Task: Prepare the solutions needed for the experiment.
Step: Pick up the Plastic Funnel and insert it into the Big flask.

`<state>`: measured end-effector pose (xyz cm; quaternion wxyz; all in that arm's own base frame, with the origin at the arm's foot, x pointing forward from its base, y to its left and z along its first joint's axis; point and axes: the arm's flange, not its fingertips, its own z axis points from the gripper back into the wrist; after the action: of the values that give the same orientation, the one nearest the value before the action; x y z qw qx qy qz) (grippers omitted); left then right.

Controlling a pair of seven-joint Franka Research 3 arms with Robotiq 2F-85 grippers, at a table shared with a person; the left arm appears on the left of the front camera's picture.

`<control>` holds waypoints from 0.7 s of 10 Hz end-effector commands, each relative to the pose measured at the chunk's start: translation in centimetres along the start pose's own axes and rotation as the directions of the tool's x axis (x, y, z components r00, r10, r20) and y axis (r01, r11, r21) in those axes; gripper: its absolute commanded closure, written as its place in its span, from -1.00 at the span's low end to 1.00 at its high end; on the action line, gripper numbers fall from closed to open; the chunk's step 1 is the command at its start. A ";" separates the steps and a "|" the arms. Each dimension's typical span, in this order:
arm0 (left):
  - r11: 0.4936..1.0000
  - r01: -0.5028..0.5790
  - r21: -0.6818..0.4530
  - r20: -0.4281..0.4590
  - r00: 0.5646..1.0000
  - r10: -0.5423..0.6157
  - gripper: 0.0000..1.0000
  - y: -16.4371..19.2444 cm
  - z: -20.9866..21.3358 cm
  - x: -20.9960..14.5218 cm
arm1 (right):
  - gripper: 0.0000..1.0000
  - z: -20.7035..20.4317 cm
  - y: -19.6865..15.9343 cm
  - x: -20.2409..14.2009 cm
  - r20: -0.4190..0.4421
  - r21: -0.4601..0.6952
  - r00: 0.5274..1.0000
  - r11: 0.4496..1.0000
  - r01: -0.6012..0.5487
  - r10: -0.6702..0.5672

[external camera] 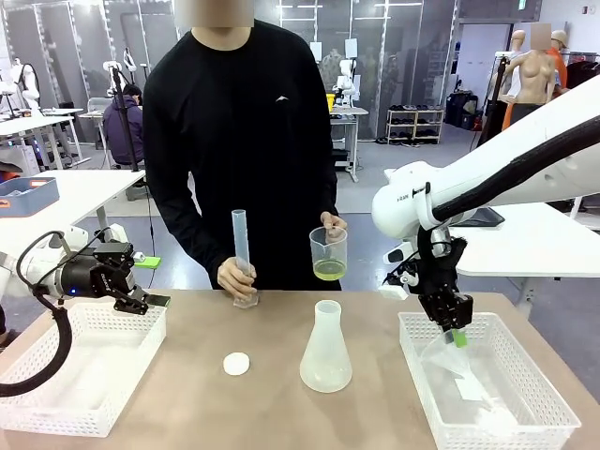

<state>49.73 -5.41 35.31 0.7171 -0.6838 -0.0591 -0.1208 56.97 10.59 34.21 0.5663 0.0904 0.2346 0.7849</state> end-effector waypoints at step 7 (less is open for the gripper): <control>1.000 0.001 0.001 -0.002 1.000 -0.001 -1.00 -0.1 -0.1 0.0 | 1.00 1.3 1.5 -0.1 -0.012 -0.013 1.000 1.000 0.004 -0.004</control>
<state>49.73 -5.41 35.31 0.7171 -0.6839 -0.0591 -0.1208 56.96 10.36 35.11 0.5564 0.1021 0.2427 0.7881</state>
